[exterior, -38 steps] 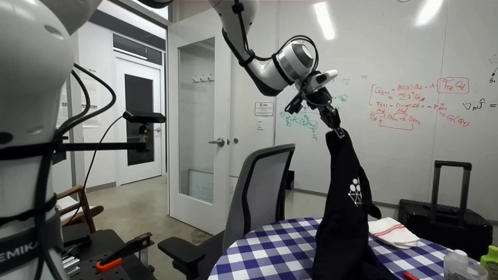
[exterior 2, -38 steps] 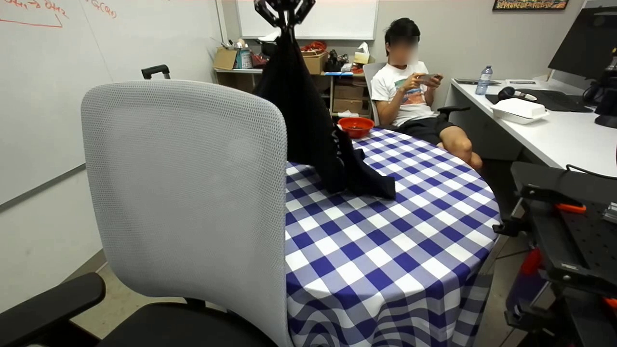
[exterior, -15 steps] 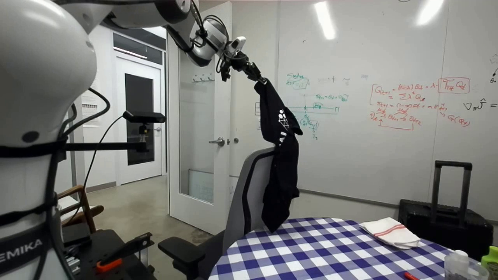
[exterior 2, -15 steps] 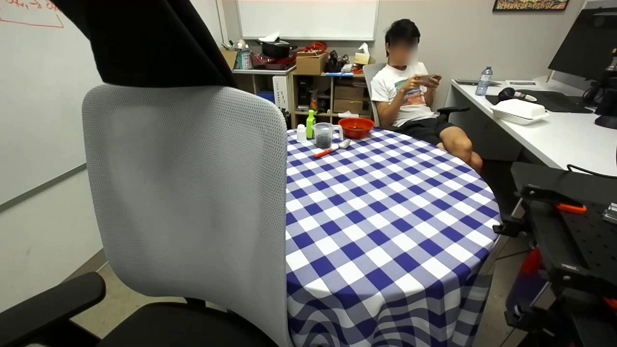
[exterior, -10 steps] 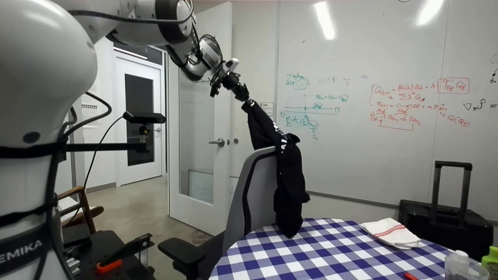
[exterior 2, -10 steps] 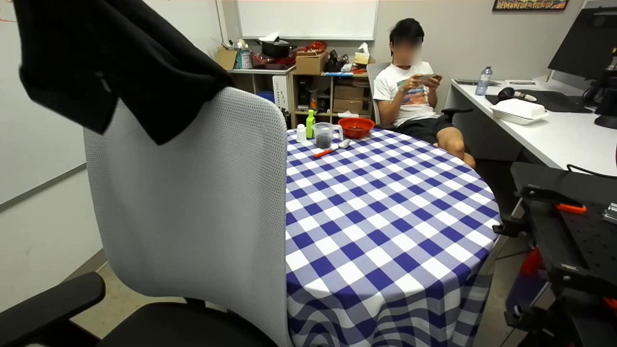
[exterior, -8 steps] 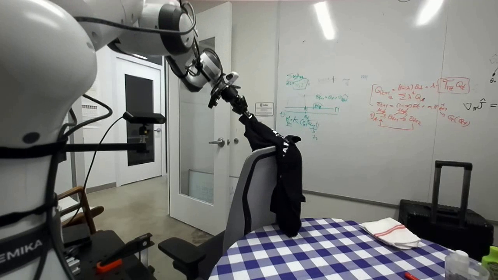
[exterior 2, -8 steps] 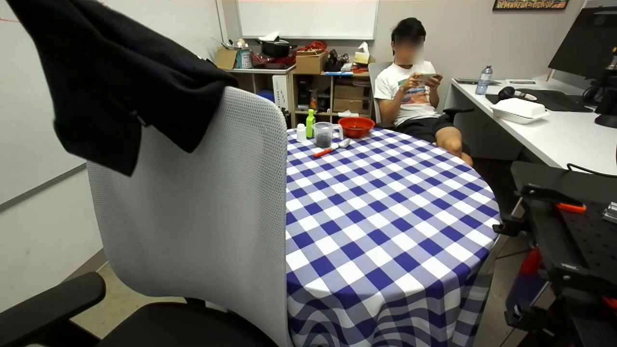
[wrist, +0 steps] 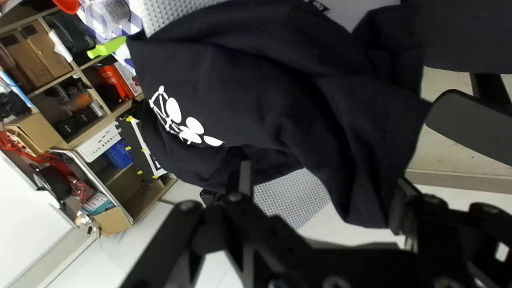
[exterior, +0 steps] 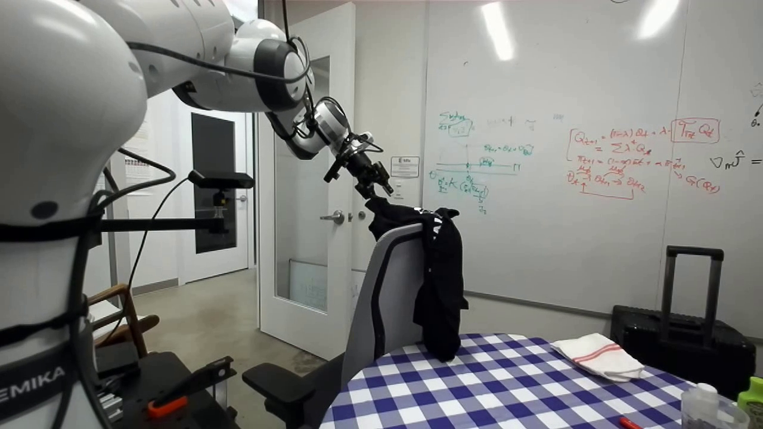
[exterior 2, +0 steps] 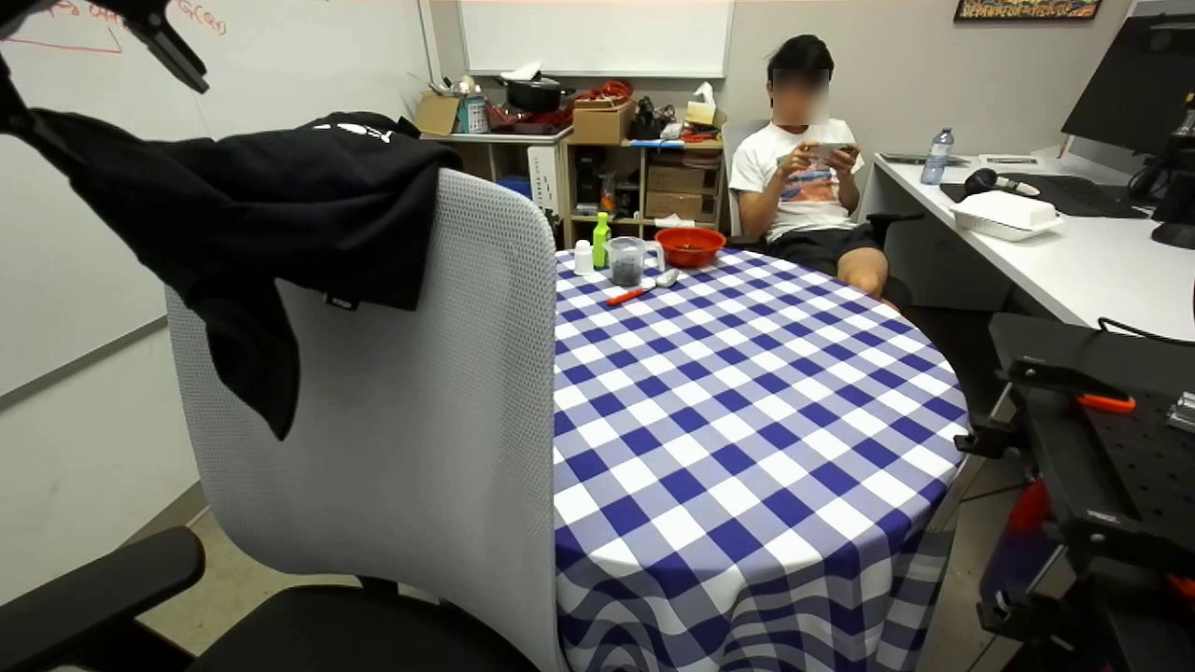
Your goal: Put the black shirt on the chair
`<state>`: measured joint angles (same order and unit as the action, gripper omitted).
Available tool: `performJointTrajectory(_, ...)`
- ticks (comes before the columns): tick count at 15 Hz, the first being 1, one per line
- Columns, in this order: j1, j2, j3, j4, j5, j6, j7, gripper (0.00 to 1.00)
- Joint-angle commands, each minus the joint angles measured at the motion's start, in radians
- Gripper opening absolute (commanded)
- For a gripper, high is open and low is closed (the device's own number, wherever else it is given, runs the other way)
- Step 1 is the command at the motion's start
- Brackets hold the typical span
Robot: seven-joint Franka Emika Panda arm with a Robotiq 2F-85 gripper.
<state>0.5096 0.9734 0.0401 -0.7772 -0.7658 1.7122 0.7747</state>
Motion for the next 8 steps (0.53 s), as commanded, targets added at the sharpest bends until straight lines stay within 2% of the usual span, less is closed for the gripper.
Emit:
performJointTrajectory(1, -0.024, 0.015, 0.044, 0.072, 0.053, -0.025, -0.155, 0.99)
performJointTrajectory(5, -0.049, 0.016, 0.112, 0.057, 0.115, -0.004, -0.336, 1.00)
performJointTrajectory(8, -0.087, 0.003, 0.154, 0.043, 0.164, -0.038, -0.480, 1.00)
